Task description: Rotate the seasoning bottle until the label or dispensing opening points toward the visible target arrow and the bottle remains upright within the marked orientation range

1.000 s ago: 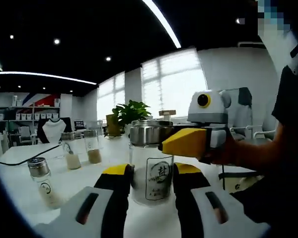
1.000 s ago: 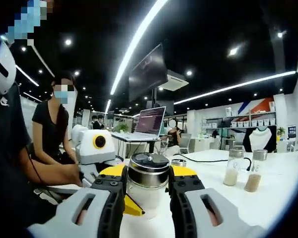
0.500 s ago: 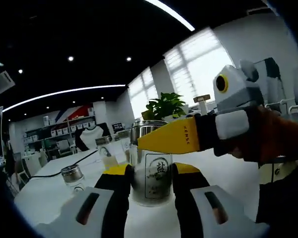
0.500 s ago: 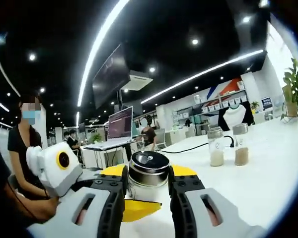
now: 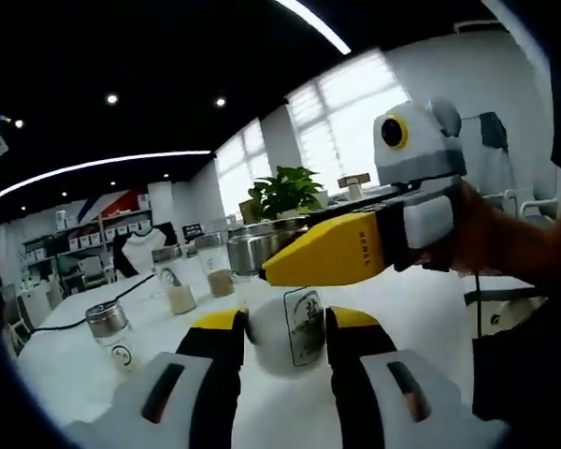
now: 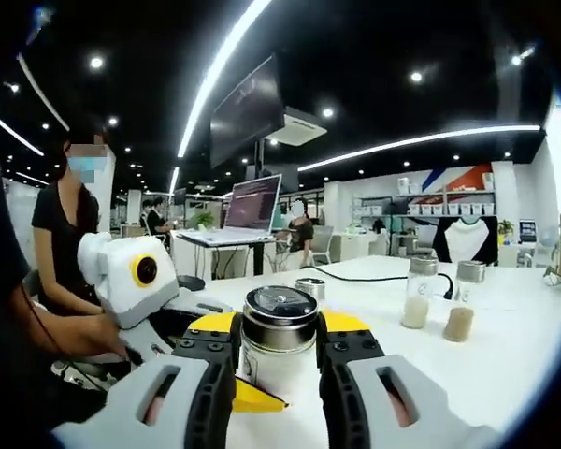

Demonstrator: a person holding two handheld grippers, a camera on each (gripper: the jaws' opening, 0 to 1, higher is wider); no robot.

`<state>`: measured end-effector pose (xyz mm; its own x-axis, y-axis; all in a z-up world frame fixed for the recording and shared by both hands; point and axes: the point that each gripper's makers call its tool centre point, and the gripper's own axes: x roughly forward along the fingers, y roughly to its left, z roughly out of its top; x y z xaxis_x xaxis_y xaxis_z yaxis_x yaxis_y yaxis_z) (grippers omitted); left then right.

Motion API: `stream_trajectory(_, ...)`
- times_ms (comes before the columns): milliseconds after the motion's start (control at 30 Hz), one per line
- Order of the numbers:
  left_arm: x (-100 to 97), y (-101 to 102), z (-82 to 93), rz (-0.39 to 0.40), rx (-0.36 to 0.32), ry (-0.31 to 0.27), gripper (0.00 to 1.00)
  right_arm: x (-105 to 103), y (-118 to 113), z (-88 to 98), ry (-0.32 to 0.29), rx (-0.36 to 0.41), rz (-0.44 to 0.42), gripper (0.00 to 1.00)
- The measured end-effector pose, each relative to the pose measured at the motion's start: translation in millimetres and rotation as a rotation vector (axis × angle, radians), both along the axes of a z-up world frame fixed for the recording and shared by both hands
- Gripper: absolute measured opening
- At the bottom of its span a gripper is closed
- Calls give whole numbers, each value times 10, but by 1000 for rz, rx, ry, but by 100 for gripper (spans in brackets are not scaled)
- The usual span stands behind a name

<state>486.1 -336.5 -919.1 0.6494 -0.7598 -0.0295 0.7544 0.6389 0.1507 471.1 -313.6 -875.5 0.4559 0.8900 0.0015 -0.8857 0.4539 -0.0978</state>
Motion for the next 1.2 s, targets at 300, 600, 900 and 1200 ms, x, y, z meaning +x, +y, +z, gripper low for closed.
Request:
stream_trajectory(300, 77, 72, -2, 113, 51, -48, 35, 48, 59, 28, -13, 36, -76, 29)
stream_trajectory(600, 127, 221, 117, 183, -15, -81, 34, 98, 139, 102, 7, 106, -152, 29)
stream_trajectory(900, 116, 228, 164, 194, -34, -98, 34, 144, 179, 62, 54, 76, -173, 32)
stream_trajectory(1200, 195, 240, 84, 176, -64, -38, 36, 245, 203, -6, 110, 47, -159, 31)
